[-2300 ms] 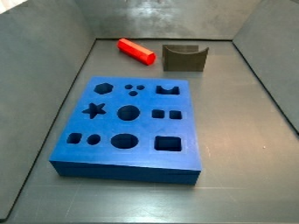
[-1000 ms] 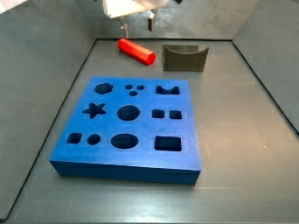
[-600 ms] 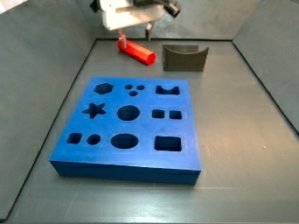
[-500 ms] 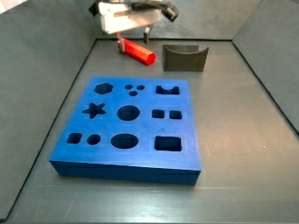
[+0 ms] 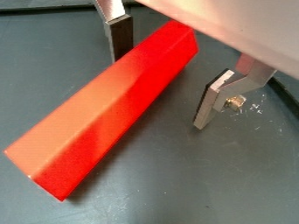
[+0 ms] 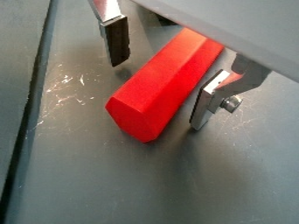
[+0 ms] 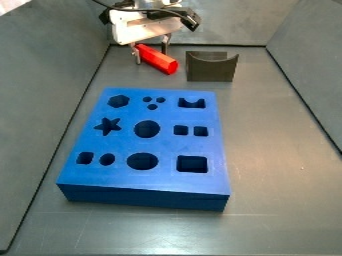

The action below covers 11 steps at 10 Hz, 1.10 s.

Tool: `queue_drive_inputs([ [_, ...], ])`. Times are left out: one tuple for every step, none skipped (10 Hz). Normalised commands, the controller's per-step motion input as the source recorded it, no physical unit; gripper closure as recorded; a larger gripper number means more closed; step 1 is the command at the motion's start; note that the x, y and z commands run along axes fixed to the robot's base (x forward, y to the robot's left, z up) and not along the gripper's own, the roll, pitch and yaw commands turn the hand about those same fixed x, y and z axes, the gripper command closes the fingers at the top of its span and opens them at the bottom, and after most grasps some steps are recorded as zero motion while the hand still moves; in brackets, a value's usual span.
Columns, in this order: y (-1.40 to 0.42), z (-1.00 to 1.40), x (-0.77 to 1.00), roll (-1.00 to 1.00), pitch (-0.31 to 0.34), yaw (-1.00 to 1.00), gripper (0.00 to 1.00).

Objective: Pick up the hexagon object. Move up. Place the hexagon object on the fixture. Regrasp the hexagon object. Move to above the board. Insert the hexagon object.
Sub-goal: Pick up the hexagon object.

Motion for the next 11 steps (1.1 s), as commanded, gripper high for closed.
queue_drive_inputs([
  [0.0,0.0,0.0,0.0,0.0,0.0,1.0],
  [0.0,0.0,0.0,0.0,0.0,0.0,1.0],
  [0.0,0.0,0.0,0.0,0.0,0.0,1.0],
  [0.0,0.0,0.0,0.0,0.0,0.0,1.0],
  [0.0,0.0,0.0,0.0,0.0,0.0,1.0],
  [0.0,0.0,0.0,0.0,0.0,0.0,1.0],
  [0.0,0.0,0.0,0.0,0.0,0.0,1.0],
  [0.0,0.0,0.0,0.0,0.0,0.0,1.0],
  [0.0,0.0,0.0,0.0,0.0,0.0,1.0],
  [0.0,0.0,0.0,0.0,0.0,0.0,1.0],
  [0.0,0.0,0.0,0.0,0.0,0.0,1.0],
])
